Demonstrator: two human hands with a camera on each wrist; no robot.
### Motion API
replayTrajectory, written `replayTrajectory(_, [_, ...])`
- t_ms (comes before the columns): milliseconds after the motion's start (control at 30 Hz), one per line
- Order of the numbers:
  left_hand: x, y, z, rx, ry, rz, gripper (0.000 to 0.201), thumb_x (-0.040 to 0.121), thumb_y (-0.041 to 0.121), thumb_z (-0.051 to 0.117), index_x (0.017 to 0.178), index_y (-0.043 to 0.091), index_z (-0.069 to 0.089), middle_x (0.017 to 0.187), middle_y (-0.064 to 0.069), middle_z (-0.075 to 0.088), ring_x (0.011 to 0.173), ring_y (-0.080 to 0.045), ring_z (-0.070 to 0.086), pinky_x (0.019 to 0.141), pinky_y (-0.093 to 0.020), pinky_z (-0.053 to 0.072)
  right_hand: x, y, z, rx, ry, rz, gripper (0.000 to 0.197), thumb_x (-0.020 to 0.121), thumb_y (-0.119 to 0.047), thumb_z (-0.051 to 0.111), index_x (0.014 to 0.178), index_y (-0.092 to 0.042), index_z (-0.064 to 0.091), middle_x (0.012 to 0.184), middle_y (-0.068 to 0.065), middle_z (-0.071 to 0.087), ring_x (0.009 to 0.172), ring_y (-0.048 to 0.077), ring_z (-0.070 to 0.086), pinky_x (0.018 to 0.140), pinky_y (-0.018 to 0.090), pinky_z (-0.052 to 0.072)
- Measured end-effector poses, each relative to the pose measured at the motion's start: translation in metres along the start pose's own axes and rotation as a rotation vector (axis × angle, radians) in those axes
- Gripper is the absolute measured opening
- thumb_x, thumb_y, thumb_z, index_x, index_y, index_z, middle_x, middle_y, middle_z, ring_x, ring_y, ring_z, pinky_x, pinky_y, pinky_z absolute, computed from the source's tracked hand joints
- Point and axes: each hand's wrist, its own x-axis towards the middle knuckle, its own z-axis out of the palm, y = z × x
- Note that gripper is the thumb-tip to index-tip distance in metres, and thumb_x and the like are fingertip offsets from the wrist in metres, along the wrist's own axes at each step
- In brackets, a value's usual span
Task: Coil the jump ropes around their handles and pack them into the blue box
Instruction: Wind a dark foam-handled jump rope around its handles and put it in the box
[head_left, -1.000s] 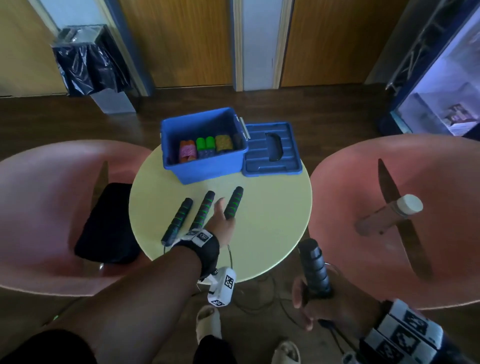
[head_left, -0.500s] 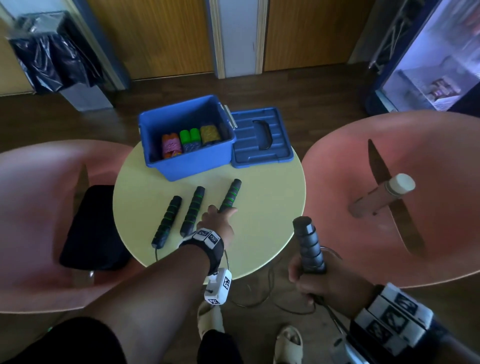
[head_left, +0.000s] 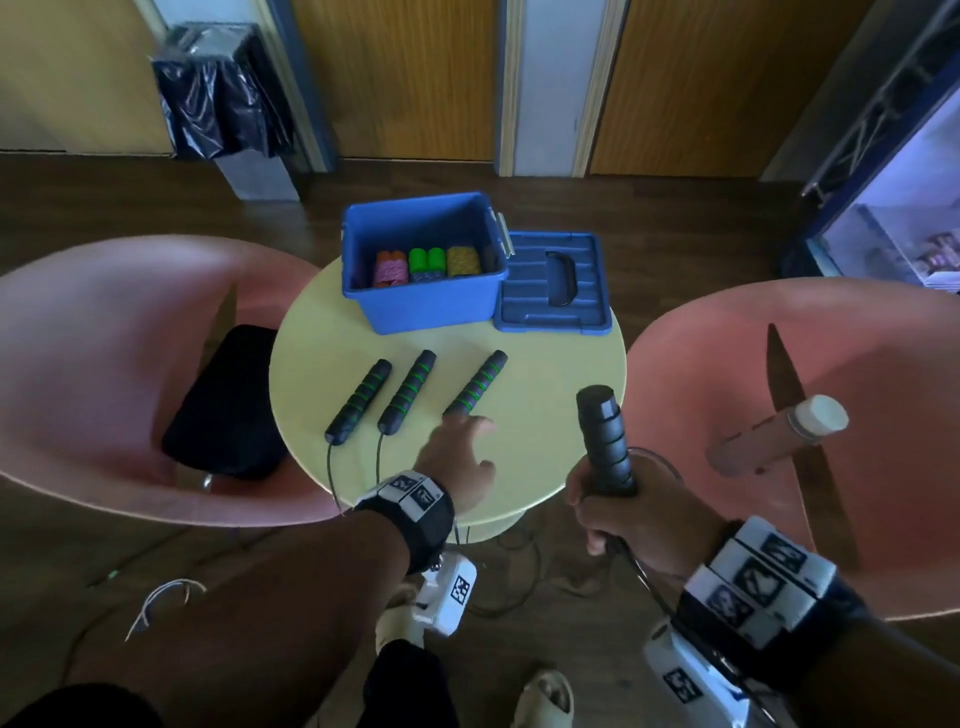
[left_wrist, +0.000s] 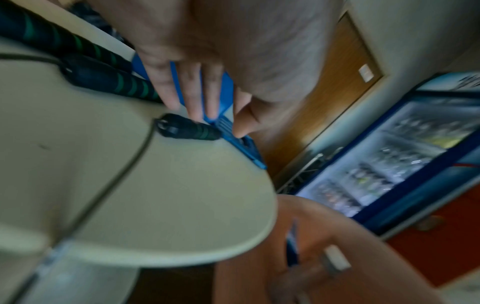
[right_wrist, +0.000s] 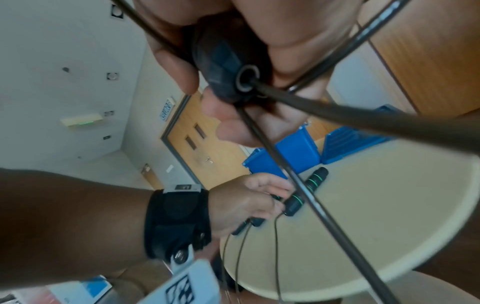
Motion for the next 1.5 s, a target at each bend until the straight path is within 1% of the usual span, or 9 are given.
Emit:
replayTrajectory(133, [-0.059,0.043,0.011,-0.305,-0.497,0.202,0.055,0.084,0.014,0.066,0.121,0.05,0.047,0.116,0.032,0.051,0.114,0.002,0.05,0.098,-0.009,0.039,0.0,-0.032,0.006,0.151,-0.007,-0.112,0.015,0.064,-0.006,0.061,0.067,-0.019,0.067,0.055,0.016,0.05,0.053,0.027,0.052,0.056,0.035,0.049])
replayTrajectory(267, [-0.085,0.045,0.032,-0.242,-0.699,0.23,0.024,0.088,0.03,0.067,0.112,0.036,0.069,0.124,0.015,0.064,0.117,-0.007,0.056,0.103,-0.025,0.037,-0.001,-0.071,0.006,0.412,0.067,-0.216,0.017,0.07,-0.001,0.059,0.066,-0.017,0.063,0.058,0.007,0.047,0.049,0.018,0.047,0.052,0.032,0.054])
replayTrajectory(433, [-0.108,-0.027,0.053,-0.282,-0.449,-0.125,0.019,0.092,0.025,0.063,0.073,0.024,0.064,0.081,0.01,0.065,0.094,-0.016,0.065,0.09,-0.028,0.047,-0.005,-0.107,-0.036,0.452,0.335,-0.418,0.032,0.087,0.012,0.049,0.07,-0.013,0.059,0.05,0.006,0.045,0.044,0.02,0.043,0.045,0.027,0.041])
replayTrajectory(533, [-0.136,-0.073,0.039,-0.283,-0.277,-0.392,0.021,0.099,0.016,0.055,0.079,0.022,0.05,0.077,0.004,0.054,0.07,-0.008,0.051,0.078,-0.026,0.05,-0.003,-0.102,-0.067,-0.066,0.45,-0.407,0.023,0.083,-0.001,0.06,0.075,-0.021,0.068,0.052,0.004,0.053,0.044,0.021,0.046,0.048,0.03,0.04])
replayTrajectory(767, [-0.187,-0.094,-0.026,-0.107,-0.106,-0.368,0.035,0.102,0.038,0.047,0.075,0.022,0.063,0.076,0.013,0.062,0.081,-0.012,0.06,0.066,-0.016,0.038,-0.001,-0.05,-0.012,-0.965,-0.218,0.031,0.013,0.073,-0.016,0.065,0.084,-0.022,0.062,0.071,-0.001,0.065,0.069,0.019,0.064,0.067,0.034,0.051])
replayTrajectory(900, [-0.194,-0.052,-0.058,0.097,0.044,-0.084,0.044,0.091,0.064,0.041,0.07,0.028,0.054,0.076,0.01,0.055,0.082,-0.015,0.06,0.074,-0.028,0.046,0.01,-0.022,0.06,-0.831,-0.582,0.029,0.053,0.065,-0.033,0.067,0.117,-0.031,0.056,0.074,-0.019,0.047,0.077,0.011,0.054,0.063,0.02,0.041])
replayTrajectory(1033, [-0.181,-0.026,-0.074,-0.068,0.025,-0.227,0.021,0.093,0.023,0.061,0.109,0.011,0.066,0.086,0.005,0.059,0.077,-0.008,0.057,0.074,-0.022,0.047,0.018,-0.023,0.114,-0.768,-0.781,0.056,0.034,0.076,-0.021,0.068,0.109,-0.022,0.063,0.078,0.004,0.065,0.066,0.017,0.063,0.06,0.022,0.05])
replayTrajectory(1267, [-0.188,-0.054,-0.086,-0.256,0.082,-0.282,0.036,0.086,0.031,0.062,0.058,0.011,0.053,0.053,0.004,0.045,0.053,-0.01,0.041,0.059,-0.03,0.033,0.03,-0.043,0.102,-0.585,-0.585,0.043,0.01,0.065,-0.022,0.065,0.066,-0.019,0.055,0.058,0.007,0.05,0.056,0.021,0.046,0.06,0.032,0.04])
replayTrajectory(1500, [-0.227,-0.135,-0.063,-0.278,0.179,-0.467,0.037,0.07,0.056,0.057,0.066,0.02,0.062,0.063,-0.005,0.061,0.062,-0.009,0.056,0.07,-0.035,0.046,0.053,-0.047,0.08,-0.618,-0.367,0.12,0.045,0.055,-0.028,0.061,0.094,-0.006,0.07,0.06,0.005,0.05,0.047,0.017,0.042,0.048,0.021,0.035])
